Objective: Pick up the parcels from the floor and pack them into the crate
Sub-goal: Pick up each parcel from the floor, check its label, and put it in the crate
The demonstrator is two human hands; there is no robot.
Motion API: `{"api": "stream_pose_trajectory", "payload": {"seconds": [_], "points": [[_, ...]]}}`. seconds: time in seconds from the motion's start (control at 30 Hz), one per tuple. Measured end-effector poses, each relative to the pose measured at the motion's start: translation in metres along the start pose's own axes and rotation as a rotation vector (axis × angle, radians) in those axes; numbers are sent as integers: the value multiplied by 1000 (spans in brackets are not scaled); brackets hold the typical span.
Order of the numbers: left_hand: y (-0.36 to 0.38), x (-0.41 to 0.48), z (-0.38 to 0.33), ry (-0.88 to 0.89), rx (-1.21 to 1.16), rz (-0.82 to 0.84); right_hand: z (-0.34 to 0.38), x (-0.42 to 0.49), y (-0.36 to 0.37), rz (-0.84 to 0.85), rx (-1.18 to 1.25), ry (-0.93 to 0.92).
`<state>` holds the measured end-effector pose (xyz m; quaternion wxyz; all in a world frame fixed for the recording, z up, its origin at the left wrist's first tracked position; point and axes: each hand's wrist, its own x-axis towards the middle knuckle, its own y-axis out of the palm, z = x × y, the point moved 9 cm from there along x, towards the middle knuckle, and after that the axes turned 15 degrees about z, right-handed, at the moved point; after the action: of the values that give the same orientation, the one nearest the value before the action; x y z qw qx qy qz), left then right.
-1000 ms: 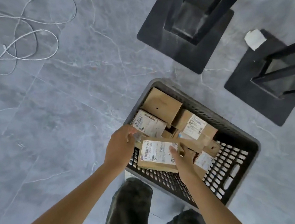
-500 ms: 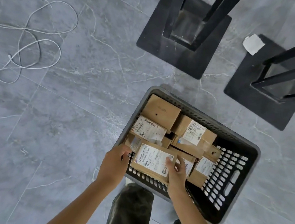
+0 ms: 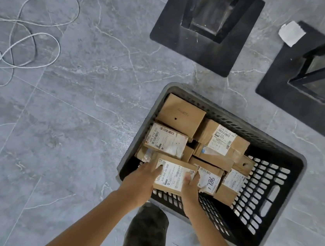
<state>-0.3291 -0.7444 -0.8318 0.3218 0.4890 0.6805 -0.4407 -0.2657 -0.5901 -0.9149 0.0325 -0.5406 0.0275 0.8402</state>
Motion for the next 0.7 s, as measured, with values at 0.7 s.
{"api": "stream_pose_trajectory", "payload": {"seconds": [0.7], "points": [[-20,14,26,0,-532,-296,-1,-35,38,29,245,-92]]}}
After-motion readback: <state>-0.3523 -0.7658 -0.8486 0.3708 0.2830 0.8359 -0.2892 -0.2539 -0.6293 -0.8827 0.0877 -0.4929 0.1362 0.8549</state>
